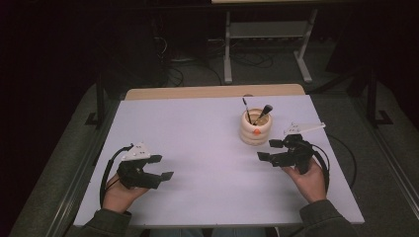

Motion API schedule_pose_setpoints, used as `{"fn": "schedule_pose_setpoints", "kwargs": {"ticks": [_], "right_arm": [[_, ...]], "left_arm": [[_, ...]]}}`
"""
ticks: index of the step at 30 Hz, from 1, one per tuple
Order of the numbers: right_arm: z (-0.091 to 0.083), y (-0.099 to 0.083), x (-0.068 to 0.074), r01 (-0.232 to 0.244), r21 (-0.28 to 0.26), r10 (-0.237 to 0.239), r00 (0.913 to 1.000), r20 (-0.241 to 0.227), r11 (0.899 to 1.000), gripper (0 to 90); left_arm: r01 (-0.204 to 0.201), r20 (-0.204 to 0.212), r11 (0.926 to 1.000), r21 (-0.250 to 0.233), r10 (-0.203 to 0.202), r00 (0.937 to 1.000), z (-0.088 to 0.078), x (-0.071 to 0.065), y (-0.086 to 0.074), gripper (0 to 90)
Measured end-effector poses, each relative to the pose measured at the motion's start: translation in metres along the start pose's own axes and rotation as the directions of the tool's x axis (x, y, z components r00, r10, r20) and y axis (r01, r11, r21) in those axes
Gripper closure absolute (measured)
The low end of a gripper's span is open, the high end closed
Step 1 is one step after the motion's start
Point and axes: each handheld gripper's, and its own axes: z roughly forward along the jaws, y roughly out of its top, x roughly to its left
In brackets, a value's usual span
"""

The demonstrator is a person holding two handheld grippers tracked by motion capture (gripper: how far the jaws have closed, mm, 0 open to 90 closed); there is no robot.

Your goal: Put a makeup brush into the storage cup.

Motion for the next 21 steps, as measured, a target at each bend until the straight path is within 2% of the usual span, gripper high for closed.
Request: {"fn": "schedule_pose_setpoints", "kwargs": {"ticks": [13,16,21], "right_arm": [[0.003,-0.011,0.008,0.005,0.009,-0.005,1.0000,-0.006,1.000,24.7],[0.002,-0.013,0.009,0.008,0.004,-0.008,1.0000,-0.005,1.000,24.5],[0.001,-0.016,0.012,0.014,-0.004,-0.014,0.9999,-0.008,1.000,24.4]], "left_arm": [[0.011,0.007,0.9998,-0.016,-0.011,0.9999,-0.002,-0.003,-0.009,26.1],[0.004,0.007,0.9999,-0.017,-0.004,1.0000,-0.003,-0.003,-0.010,25.9],[0.017,0.008,0.9996,-0.022,-0.017,0.9998,-0.004,-0.005,-0.013,25.6]]}}
